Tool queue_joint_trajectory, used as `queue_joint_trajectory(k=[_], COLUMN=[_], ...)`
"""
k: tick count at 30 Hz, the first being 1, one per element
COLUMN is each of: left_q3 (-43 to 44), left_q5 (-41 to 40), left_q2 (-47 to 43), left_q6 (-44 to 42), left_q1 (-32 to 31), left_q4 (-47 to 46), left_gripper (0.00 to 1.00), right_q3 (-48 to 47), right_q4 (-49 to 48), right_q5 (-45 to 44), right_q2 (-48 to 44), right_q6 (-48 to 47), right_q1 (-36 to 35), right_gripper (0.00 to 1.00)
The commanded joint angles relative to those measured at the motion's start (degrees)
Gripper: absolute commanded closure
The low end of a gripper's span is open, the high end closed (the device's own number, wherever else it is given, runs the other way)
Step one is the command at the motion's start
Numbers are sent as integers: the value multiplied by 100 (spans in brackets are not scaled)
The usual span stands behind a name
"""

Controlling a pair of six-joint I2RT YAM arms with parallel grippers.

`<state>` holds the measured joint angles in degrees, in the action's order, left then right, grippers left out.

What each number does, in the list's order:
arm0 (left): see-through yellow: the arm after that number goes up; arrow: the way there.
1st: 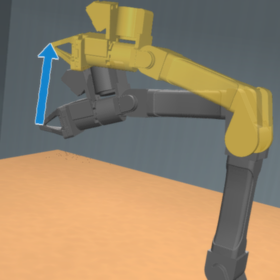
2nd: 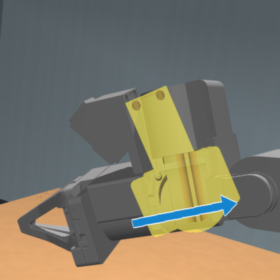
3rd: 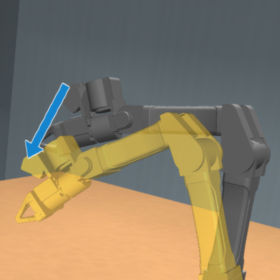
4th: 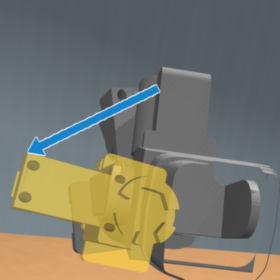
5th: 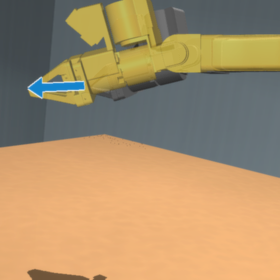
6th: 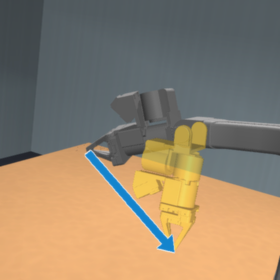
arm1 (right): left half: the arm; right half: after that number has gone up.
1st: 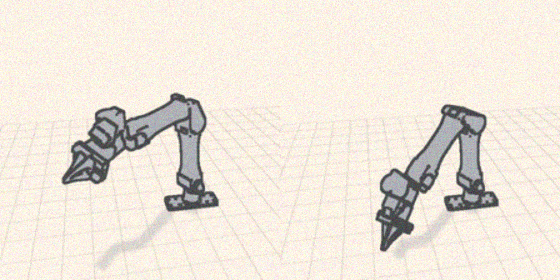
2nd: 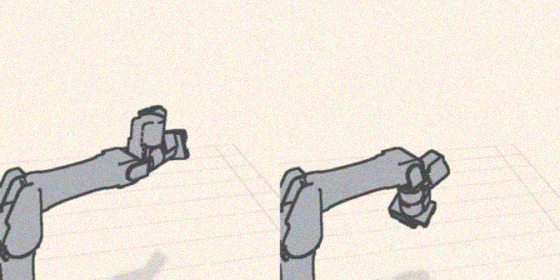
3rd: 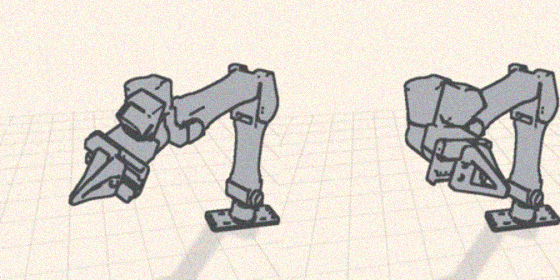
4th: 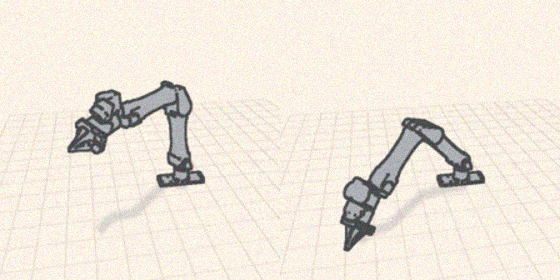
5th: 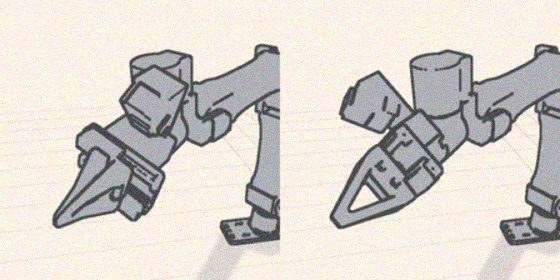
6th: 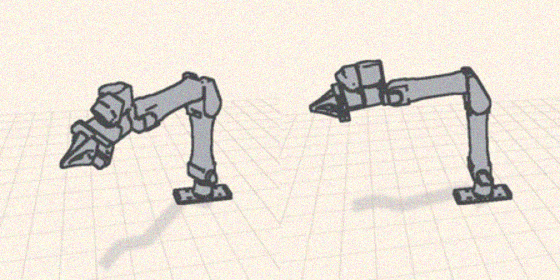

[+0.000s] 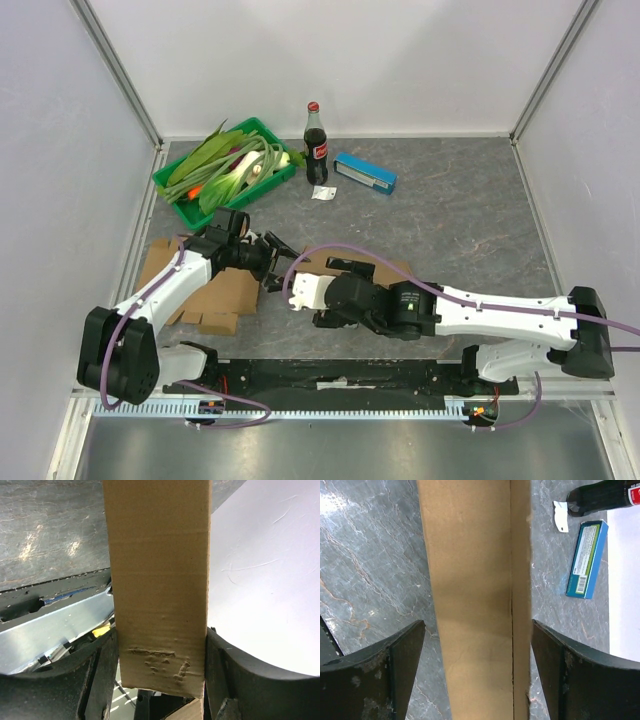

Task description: Fold the paper box

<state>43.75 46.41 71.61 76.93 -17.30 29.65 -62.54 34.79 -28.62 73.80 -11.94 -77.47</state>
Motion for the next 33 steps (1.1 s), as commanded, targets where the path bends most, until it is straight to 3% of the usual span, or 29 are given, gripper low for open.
queue_joint_trajectory(k=[1,5,10,14,16,18,21,25,28,29,30,33], left_q3=[143,152,134,99,55,11,46,116,134,134,108,90], left_q5=[518,579,667,755,781,816,834,861,878,896,913,896], left_q2=[-95,-95,-148,-183,-183,-174,-174,-183,-192,-192,-200,-209], left_q6=[349,420,446,534,517,551,543,560,578,578,587,508], left_q1=[43,42,43,42,42,25,25,7,-1,-1,-10,7], left_q4=[-3,-38,-73,-205,-231,-240,-240,-240,-319,-398,-451,-784], left_gripper=[74,71,60,60,62,62,62,62,60,57,47,32], right_q3=[286,445,515,550,559,594,673,761,761,752,718,516], right_q4=[-297,-578,-815,-938,-947,-965,-1070,-1333,-1413,-1413,-1378,-1133], right_q5=[-423,-416,-232,-109,-65,-91,-449,-600,-609,-583,-566,-522], right_q2=[11,82,29,99,161,231,354,311,249,232,162,65], right_q6=[-247,-238,-299,-510,-633,-695,-827,-932,-950,-941,-915,-845], right_q1=[4,100,373,531,540,549,566,645,698,698,690,698], right_gripper=[9,14,37,37,21,13,15,27,44,61,68,70])
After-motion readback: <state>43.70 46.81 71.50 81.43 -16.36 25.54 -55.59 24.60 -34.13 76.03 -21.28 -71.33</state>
